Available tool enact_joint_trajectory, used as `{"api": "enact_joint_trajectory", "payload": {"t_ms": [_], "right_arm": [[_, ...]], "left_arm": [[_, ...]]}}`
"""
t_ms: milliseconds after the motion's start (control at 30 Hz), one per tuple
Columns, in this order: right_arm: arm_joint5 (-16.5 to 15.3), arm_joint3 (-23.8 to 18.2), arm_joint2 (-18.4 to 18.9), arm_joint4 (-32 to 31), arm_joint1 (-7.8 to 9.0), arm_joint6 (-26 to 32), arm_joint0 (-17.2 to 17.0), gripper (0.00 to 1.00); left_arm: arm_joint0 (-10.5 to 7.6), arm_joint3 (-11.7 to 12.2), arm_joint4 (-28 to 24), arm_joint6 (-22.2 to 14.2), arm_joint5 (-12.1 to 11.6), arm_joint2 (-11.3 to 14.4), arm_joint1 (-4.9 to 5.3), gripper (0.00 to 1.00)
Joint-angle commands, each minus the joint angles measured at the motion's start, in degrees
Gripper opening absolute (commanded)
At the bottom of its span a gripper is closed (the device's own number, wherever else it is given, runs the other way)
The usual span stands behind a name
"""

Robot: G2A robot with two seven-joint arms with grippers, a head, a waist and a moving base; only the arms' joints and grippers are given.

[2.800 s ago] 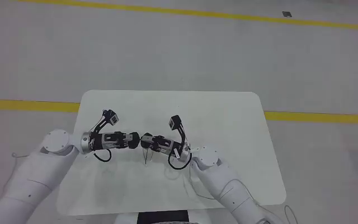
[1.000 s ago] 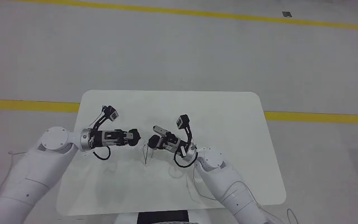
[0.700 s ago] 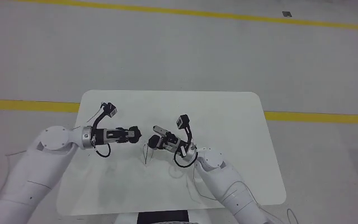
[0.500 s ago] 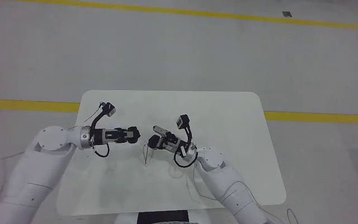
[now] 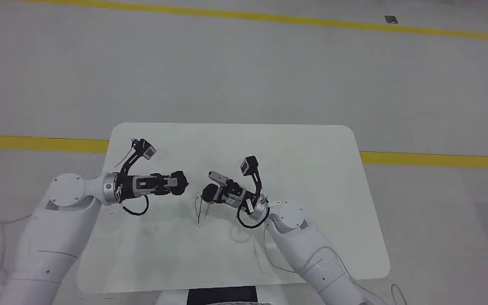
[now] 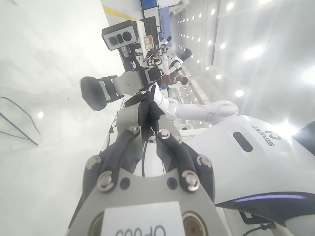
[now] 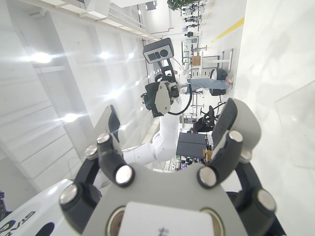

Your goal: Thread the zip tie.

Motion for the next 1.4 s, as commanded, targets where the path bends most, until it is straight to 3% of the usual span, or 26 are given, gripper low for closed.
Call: {"api": "enact_joint_trajectory", "payload": {"t_ms": [0,100,233,433,633,800,933,1033,1133,1267,1367], "right_arm": [[0.0,0.0,0.0,0.0,0.0,0.0,0.0,1.0],[0.0,0.0,0.0,0.0,0.0,0.0,0.0,1.0],[0.0,0.0,0.0,0.0,0.0,0.0,0.0,1.0],[0.0,0.0,0.0,0.0,0.0,0.0,0.0,1.0],[0.0,0.0,0.0,0.0,0.0,0.0,0.0,1.0],[0.0,0.0,0.0,0.0,0.0,0.0,0.0,1.0],[0.0,0.0,0.0,0.0,0.0,0.0,0.0,1.0],[0.1,-0.1,0.0,-0.3,0.01,-0.3,0.0,1.0],[3.0,-2.9,-0.4,-8.6,0.37,-4.0,0.4,1.0],[10.7,-9.8,-1.4,-20.9,1.04,-6.6,0.5,1.0],[18.9,-15.4,-2.8,-29.7,1.49,-6.6,0.6,1.0]], "left_arm": [[0.13,0.2,0.2,1.1,0.3,0.4,-0.03,0.0],[-0.83,3.2,-0.1,0.1,0.1,1.6,0.08,0.0],[-1.86,6.0,-5.0,0.0,0.5,4.6,0.64,0.0],[-4.19,9.4,-11.2,0.0,0.0,9.4,2.84,0.0],[-6.14,11.6,-15.5,0.0,0.0,11.3,5.0,0.0],[-6.72,13.0,-19.5,0.0,0.0,9.2,5.71,0.0],[-6.56,13.9,-21.5,0.0,0.0,4.4,5.46,0.0],[-6.27,14.6,-19.9,0.0,0.0,-0.2,4.91,0.0],[-5.63,14.8,-18.4,0.0,0.0,-3.9,3.93,0.0],[-5.56,14.8,-18.3,0.0,0.0,-4.2,3.83,0.0],[-5.56,14.8,-18.3,0.0,0.0,-4.2,3.83,0.0]]}}
